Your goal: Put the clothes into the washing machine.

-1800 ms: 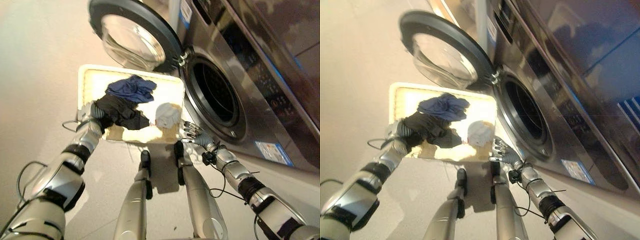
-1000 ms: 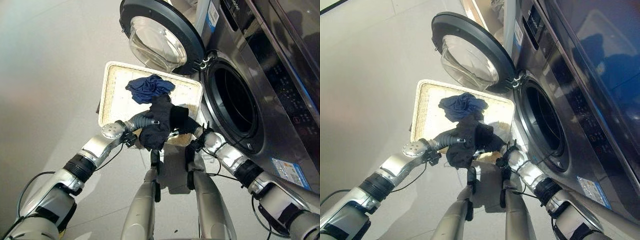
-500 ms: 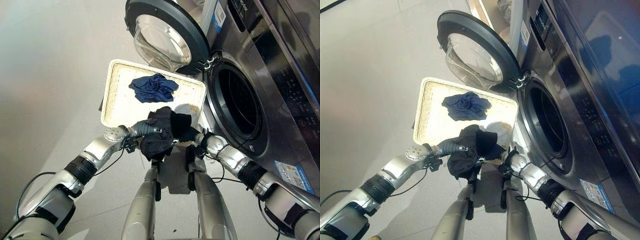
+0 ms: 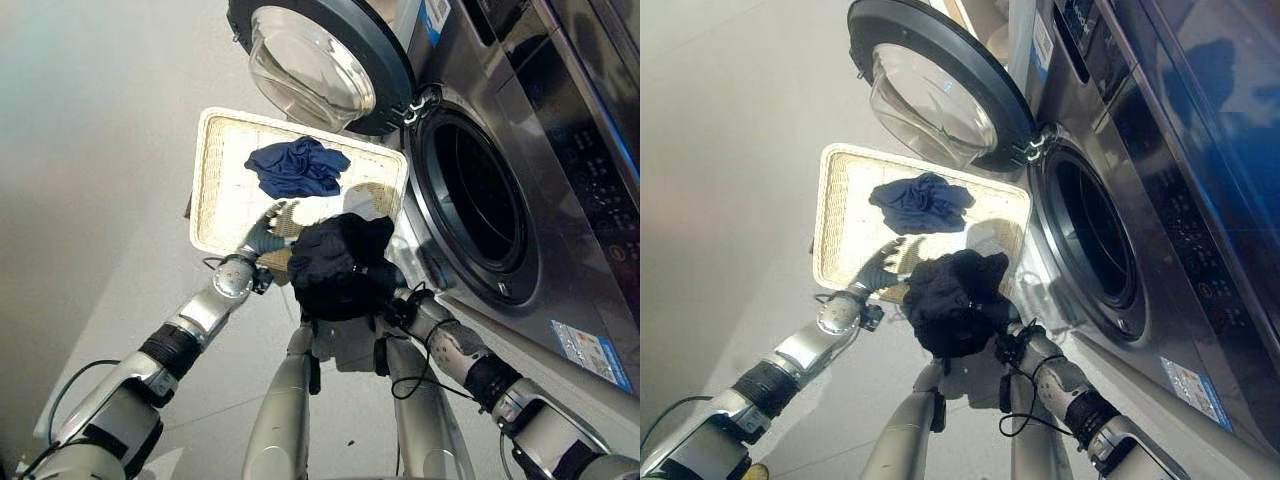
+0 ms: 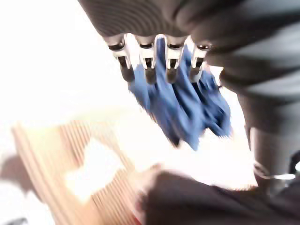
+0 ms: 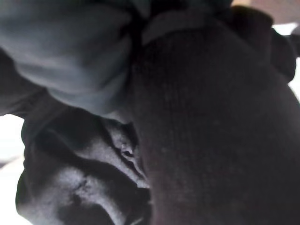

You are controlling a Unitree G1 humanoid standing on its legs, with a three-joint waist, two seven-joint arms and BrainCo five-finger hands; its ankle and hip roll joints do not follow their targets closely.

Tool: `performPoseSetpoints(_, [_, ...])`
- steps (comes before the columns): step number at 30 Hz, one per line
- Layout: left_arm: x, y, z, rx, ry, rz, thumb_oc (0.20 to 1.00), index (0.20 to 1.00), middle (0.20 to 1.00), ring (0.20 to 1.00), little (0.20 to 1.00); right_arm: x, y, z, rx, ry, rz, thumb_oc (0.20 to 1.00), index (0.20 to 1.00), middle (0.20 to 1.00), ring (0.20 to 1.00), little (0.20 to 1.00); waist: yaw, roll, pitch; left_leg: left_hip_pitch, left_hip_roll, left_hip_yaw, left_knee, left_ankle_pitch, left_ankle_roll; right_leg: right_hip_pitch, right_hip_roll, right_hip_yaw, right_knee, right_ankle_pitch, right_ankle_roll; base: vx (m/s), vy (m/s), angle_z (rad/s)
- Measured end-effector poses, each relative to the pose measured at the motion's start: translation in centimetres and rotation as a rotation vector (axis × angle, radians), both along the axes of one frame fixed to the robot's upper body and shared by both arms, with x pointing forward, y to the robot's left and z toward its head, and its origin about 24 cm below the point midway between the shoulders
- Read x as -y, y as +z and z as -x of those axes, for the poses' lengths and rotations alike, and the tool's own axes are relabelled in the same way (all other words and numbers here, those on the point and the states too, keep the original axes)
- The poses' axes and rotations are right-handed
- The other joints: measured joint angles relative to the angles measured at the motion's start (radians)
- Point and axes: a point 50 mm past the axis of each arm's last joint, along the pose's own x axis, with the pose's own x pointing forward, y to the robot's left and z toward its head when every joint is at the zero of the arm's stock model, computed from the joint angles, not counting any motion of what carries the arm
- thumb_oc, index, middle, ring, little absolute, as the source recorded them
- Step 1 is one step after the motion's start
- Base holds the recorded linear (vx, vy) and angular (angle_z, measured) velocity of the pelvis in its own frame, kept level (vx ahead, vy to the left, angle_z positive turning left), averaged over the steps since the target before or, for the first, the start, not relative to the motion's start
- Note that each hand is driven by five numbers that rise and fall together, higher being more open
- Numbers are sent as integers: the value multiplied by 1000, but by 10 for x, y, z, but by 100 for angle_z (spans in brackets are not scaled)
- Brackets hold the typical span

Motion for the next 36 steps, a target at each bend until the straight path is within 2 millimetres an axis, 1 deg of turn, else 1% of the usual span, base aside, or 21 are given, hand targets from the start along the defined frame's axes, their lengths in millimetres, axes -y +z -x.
performPoseSetpoints(3, [-19, -10, -1, 24, 161, -71, 1000, 1000, 1000, 1000, 1000, 18, -6, -9, -72, -127, -97, 200, 200, 200, 200, 200, -1, 0, 0, -15, 0, 5, 12, -5, 1, -14, 2, 8, 1, 3, -1, 45, -30, -7])
performPoseSetpoints(4, [-22, -11, -1, 24, 185, -77, 1000, 1000, 1000, 1000, 1000, 21, -8, -9, -81, -143, -108, 200, 200, 200, 200, 200, -1, 0, 0, -18, 1, 5, 12, -5, 1, -16, 2, 8, 2, 3, -1, 74, -37, -2])
performPoseSetpoints(5, [-29, -14, -1, 34, 243, -96, 1000, 1000, 1000, 1000, 1000, 33, -6, -14, -97, -208, -157, 200, 200, 200, 200, 200, -1, 0, 0, -26, 1, 5, 20, -7, 0, -23, 2, 9, 6, 3, -1, 43, -19, -1])
performPoseSetpoints(6, [-36, -17, -1, 34, 292, -118, 1000, 1000, 1000, 1000, 1000, 42, -2, -19, -99, -258, -201, 200, 200, 200, 200, 200, -1, 0, 0, -34, 1, 6, 25, -9, -1, -31, 2, 10, 9, 4, -2, 54, -28, -1])
performPoseSetpoints(7, [-38, -18, -1, 35, 310, -123, 1000, 1000, 1000, 1000, 1000, 44, 0, -21, -101, -275, -227, 200, 200, 200, 200, 200, 0, 0, 0, -36, 1, 7, 27, -9, -1, -34, 2, 12, 11, 4, -2, 0, 0, 0])
performPoseSetpoints(10, [-54, -24, -1, 23, 423, -105, 1000, 1000, 1000, 1000, 1000, 65, 20, -38, -72, -400, -393, 200, 200, 200, 200, 200, 1, 0, 0, -57, 0, 18, 45, -12, 0, -58, 2, 24, 28, 5, -3, 43, -25, -6])
performPoseSetpoints(12, [-54, -24, -1, 23, 423, -105, 1000, 1000, 1000, 1000, 1000, 65, 20, -38, -72, -400, -393, 200, 200, 200, 200, 200, 1, 0, 0, -57, 0, 18, 45, -12, 0, -58, 2, 24, 28, 5, -3, 19, -8, -8])
performPoseSetpoints(13, [-64, -28, 1, 8, 474, -100, 1000, 1000, 1000, 1000, 1000, 75, 49, -52, 5, -467, -557, 200, 200, 200, 200, 200, -1, 1, 0, -78, 0, 31, 58, -13, 0, -80, 4, 33, 32, 15, -5, 57, -9, -13])
performPoseSetpoints(14, [-65, -29, 1, 2, 481, -101, 1000, 1000, 1000, 1000, 1000, 79, 59, -56, 37, -483, -589, 200, 200, 200, 200, 200, -2, 1, 0, -85, 1, 32, 63, -14, 0, -86, 4, 34, 32, 18, -4, 69, -2, -13])
performPoseSetpoints(16, [-65, -37, 4, -9, 500, -57, 1000, 1000, 1000, 1000, 1000, 100, 88, -62, 135, -607, -850, 200, 200, 200, 200, 200, -1, 7, 2, -94, 2, 42, 70, -16, -2, -96, 9, 53, 31, 23, 0, 12, 8, -12])
performPoseSetpoints(17, [-65, -42, 7, -19, 507, -50, 1000, 1000, 1000, 1000, 1000, 109, 103, -63, 210, -666, -943, 200, 200, 200, 200, 200, 1, 8, 2, -101, 3, 53, 71, -16, -1, -106, 9, 59, 29, 29, -2, 18, 4, -20])
performPoseSetpoints(18, [-65, -46, 8, -29, 511, -52, 1000, 1000, 1000, 1000, 1000, 114, 112, -64, 249, -691, -984, 200, 200, 200, 200, 200, 1, 10, 3, -105, 3, 55, 71, -15, 0, -111, 10, 60, 29, 32, -1, 24, 5, -15])
performPoseSetpoints(19, [-68, -57, 16, -63, 520, -45, 1000, 1000, 1000, 1000, 1000, 130, 135, -63, 339, -752, -1094, 200, 200, 200, 200, 200, -2, 14, 3, -116, 2, 57, 74, -15, 1, -121, 10, 66, 28, 35, -1, 23, 1, -7])
performPoseSetpoints(20, [-66, -59, 17, -64, 514, -36, 1000, 1000, 1000, 1000, 1000, 132, 136, -62, 360, -779, -1107, 200, 200, 200, 200, 200, 0, 14, 3, -118, 3, 59, 75, -14, 1, -123, 11, 67, 27, 39, -3, 22, -17, -3])
performPoseSetpoints(22, [-63, -63, 18, -66, 504, -8, 1000, 1000, 1000, 1000, 1000, 136, 139, -59, 381, -865, -1205, 200, 200, 200, 200, 200, 5, 25, 6, -124, 3, 57, 86, -20, 5, -123, 12, 69, 25, 40, -2, 17, -36, 3])
performPoseSetpoints(26, [-62, -59, 18, -32, 475, 5, 1000, 1000, 1000, 1000, 1000, 153, 157, -47, 457, -1134, -1419, 200, 200, 200, 200, 200, 31, 46, 5, -160, -10, 61, 108, -29, 17, -139, 9, 80, 5, 63, 13, 6, -67, -2])
performPoseSetpoints(27, [-63, -55, 17, -21, 465, -7, 1000, 1000, 1000, 1000, 1000, 158, 161, -43, 465, -1215, -1461, 504, 504, 504, 504, 504, 37, 47, 5, -175, -15, 62, 121, -32, 25, -149, 4, 82, 4, 67, 17, -14, -35, 3])
performPoseSetpoints(28, [-60, -50, 15, -5, 439, -24, 1000, 1000, 1000, 1000, 1000, 165, 164, -38, 482, -1285, -1488, 733, 733, 733, 733, 733, 51, 47, 5, -191, -19, 66, 135, -36, 31, -159, -1, 85, 5, 70, 21, 0, 0, 0])
performPoseSetpoints(29, [-59, -45, 15, 9, 428, -26, 1000, 1000, 1000, 1000, 1000, 171, 169, -34, 499, -1324, -1514, 1000, 1000, 1000, 1000, 1000, 56, 47, 5, -210, -25, 75, 147, -38, 42, -173, -9, 89, 7, 74, 27, 0, 0, 0])
performPoseSetpoints(33, [-58, -41, 12, 8, 435, 1, 1000, 1000, 1000, 1000, 1000, 179, 181, -29, 464, -1325, -1573, 1000, 1000, 1000, 1000, 1000, 46, 46, 6, -238, -47, 100, 176, -51, 75, -202, -38, 108, 24, 78, 54, 11, 25, -4])
performPoseSetpoints(36, [-60, -35, 9, 23, 440, 5, 1000, 1000, 1000, 1000, 1000, 175, 183, -32, 365, -1303, -1612, 1000, 1000, 1000, 1000, 1000, 22, 46, 6, -238, -64, 107, 182, -56, 93, -204, -57, 117, 34, 74, 70, 10, 33, 2])
